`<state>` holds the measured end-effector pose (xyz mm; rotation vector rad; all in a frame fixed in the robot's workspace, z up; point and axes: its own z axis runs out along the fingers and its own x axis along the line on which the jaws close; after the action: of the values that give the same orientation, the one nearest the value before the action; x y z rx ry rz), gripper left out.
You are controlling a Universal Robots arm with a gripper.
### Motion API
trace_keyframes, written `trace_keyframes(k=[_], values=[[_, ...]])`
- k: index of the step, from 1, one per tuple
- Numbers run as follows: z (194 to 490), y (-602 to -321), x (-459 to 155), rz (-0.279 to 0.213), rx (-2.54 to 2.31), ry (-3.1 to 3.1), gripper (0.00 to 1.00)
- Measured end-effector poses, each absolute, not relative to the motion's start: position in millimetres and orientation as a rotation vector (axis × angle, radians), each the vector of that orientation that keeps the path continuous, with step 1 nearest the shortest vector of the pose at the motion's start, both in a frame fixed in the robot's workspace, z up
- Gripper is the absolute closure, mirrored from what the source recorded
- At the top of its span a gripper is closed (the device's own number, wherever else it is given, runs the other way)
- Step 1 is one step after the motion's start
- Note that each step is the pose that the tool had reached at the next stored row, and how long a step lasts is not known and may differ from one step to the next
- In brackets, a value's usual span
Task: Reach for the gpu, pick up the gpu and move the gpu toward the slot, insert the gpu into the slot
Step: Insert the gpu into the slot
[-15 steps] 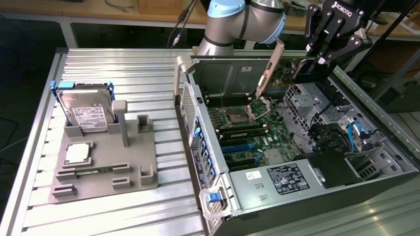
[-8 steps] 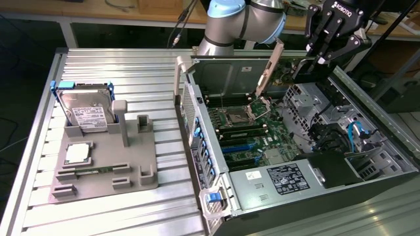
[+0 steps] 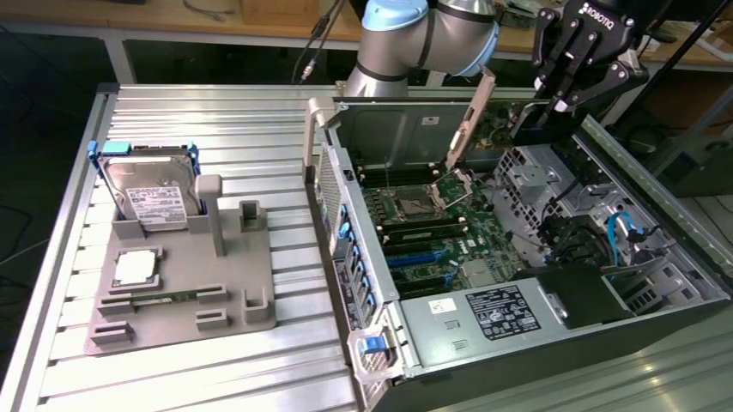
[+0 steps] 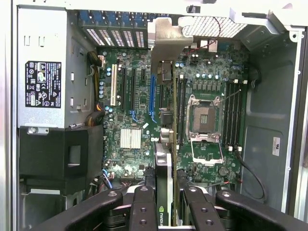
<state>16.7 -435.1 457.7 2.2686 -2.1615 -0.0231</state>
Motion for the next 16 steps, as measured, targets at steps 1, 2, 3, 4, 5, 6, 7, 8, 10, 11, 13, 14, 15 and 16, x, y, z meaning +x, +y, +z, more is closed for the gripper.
trace_keyframes(k=[1, 2, 3, 4, 5, 6, 7, 8, 10, 11, 13, 14, 15, 16], values=[[458, -435, 17, -0.023, 2.269, -2.161, 0.73], [457, -435, 17, -0.023, 2.269, -2.161, 0.73], [457, -435, 17, -0.023, 2.269, -2.162, 0.73], [457, -435, 17, -0.023, 2.269, -2.162, 0.73], [457, -435, 17, -0.023, 2.269, -2.162, 0.73], [456, -435, 17, -0.023, 2.269, -2.162, 0.73], [455, -435, 17, -0.023, 2.269, -2.162, 0.73], [453, -435, 17, -0.023, 2.269, -2.162, 0.73], [449, -435, 17, -0.023, 2.269, -2.161, 0.73], [448, -435, 17, -0.023, 2.269, -2.161, 0.73], [444, -435, 16, -0.023, 2.268, -2.162, 0.73], [442, -435, 14, -0.023, 2.268, -2.162, 0.73], [440, -435, 13, -0.023, 2.267, -2.163, 0.73], [439, -435, 11, -0.023, 2.266, -2.164, 0.73]])
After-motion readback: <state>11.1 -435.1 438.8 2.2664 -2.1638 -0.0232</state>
